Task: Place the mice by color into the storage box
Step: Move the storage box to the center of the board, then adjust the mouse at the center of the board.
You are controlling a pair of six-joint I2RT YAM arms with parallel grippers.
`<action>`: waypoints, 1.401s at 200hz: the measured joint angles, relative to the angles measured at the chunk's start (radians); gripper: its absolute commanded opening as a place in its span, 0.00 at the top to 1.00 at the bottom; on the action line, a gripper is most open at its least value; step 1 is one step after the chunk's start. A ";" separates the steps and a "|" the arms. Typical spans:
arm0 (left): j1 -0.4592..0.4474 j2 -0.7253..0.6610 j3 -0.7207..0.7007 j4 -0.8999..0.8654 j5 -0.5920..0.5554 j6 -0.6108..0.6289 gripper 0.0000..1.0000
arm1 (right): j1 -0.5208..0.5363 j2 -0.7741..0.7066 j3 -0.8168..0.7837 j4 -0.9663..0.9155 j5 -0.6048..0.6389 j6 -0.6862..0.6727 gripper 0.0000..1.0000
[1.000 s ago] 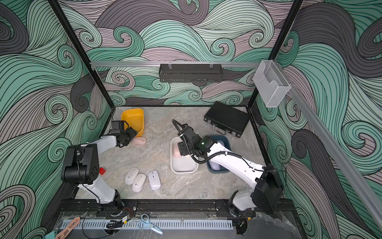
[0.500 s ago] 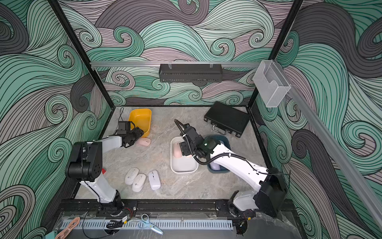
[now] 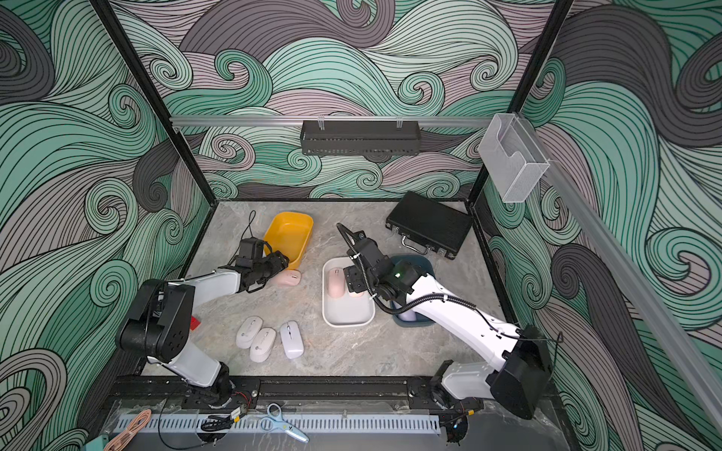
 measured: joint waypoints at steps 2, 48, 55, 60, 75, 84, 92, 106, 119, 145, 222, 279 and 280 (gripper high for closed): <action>0.000 -0.002 0.000 -0.002 0.000 0.000 0.26 | 0.000 0.000 0.000 0.000 0.000 -0.002 0.19; -0.007 0.002 0.124 -0.103 -0.024 0.019 0.28 | -0.004 0.000 0.000 -0.002 0.003 -0.006 0.20; -0.007 0.018 0.164 -0.113 -0.027 0.023 0.29 | -0.005 0.000 0.000 -0.002 0.003 -0.005 0.20; -0.006 0.028 0.186 -0.116 -0.029 0.025 0.31 | -0.005 0.000 0.000 -0.002 0.004 -0.005 0.20; -0.006 0.058 0.233 -0.121 -0.031 0.027 0.35 | -0.005 0.000 0.000 -0.003 0.007 -0.005 0.21; -0.006 0.076 0.248 -0.125 -0.032 0.026 0.39 | -0.005 -0.004 -0.003 -0.002 0.009 -0.005 0.21; -0.006 0.089 0.253 -0.129 -0.032 0.026 0.40 | -0.005 -0.011 -0.009 -0.002 0.011 -0.005 0.21; -0.006 0.121 0.269 -0.146 -0.032 0.026 0.40 | -0.006 -0.025 -0.021 -0.003 0.014 -0.005 0.21; -0.003 0.156 0.291 -0.160 -0.032 0.026 0.40 | -0.010 -0.037 -0.027 -0.005 0.016 -0.005 0.21; 0.003 0.234 0.367 -0.180 -0.027 0.027 0.38 | -0.015 -0.058 -0.034 -0.006 0.019 -0.005 0.21; 0.014 0.132 0.342 -0.187 0.050 0.100 0.22 | -0.015 -0.111 -0.056 -0.012 0.023 -0.006 0.20; 0.014 0.030 0.123 -0.156 0.107 0.101 0.20 | -0.016 -0.084 -0.050 -0.011 0.018 -0.021 0.19; 0.014 0.030 0.122 -0.156 0.108 0.101 0.20 | -0.016 -0.084 -0.050 -0.011 0.018 -0.021 0.18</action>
